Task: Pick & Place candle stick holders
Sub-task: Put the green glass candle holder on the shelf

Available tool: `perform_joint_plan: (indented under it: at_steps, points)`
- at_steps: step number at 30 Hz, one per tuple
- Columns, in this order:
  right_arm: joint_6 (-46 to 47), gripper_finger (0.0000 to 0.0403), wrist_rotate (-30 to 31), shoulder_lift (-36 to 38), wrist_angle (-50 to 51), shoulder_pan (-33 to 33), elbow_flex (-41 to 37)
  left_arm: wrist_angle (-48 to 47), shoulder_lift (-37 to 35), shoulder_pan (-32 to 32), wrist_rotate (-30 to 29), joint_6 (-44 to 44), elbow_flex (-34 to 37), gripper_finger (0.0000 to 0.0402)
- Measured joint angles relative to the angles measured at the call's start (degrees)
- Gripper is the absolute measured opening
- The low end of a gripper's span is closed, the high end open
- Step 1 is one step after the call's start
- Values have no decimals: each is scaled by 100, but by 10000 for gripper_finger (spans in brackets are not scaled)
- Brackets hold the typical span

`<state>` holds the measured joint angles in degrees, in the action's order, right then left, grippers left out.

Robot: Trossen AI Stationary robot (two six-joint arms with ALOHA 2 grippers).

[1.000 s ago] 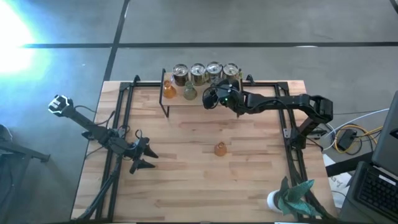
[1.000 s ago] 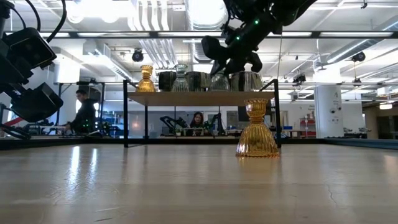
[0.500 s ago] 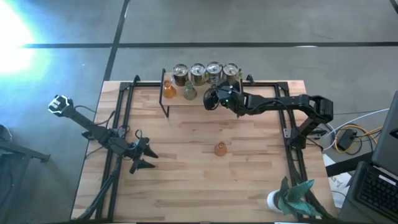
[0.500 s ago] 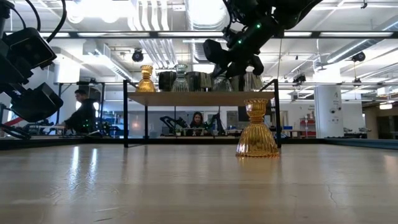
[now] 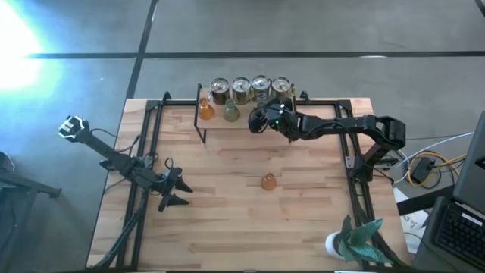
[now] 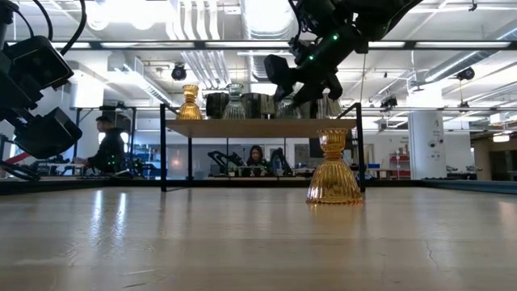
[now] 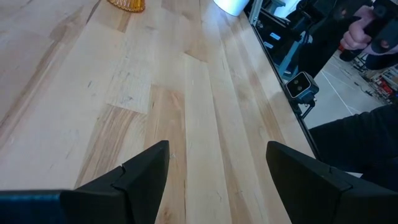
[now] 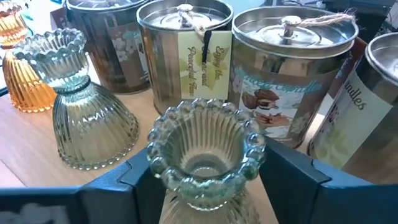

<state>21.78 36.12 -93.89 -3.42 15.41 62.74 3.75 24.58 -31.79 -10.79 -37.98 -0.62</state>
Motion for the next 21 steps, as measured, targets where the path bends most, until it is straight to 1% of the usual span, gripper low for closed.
perform_joint_plan:
  at_steps: [4,9,11,14,21]
  points:
    - [-51,223,0,0,-27,36,8,0,-2,0,-2,0,0,273]
    - [-480,219,-17,0,-252,40,81,0,0,0,0,0,0,273]
    - [-580,222,-118,2,-285,40,136,2,0,0,-2,0,0,273]
    - [-683,232,-314,7,-297,40,225,1,-2,0,0,0,0,273]
    - [-1019,267,-336,38,-290,38,408,2,0,0,0,0,0,273]
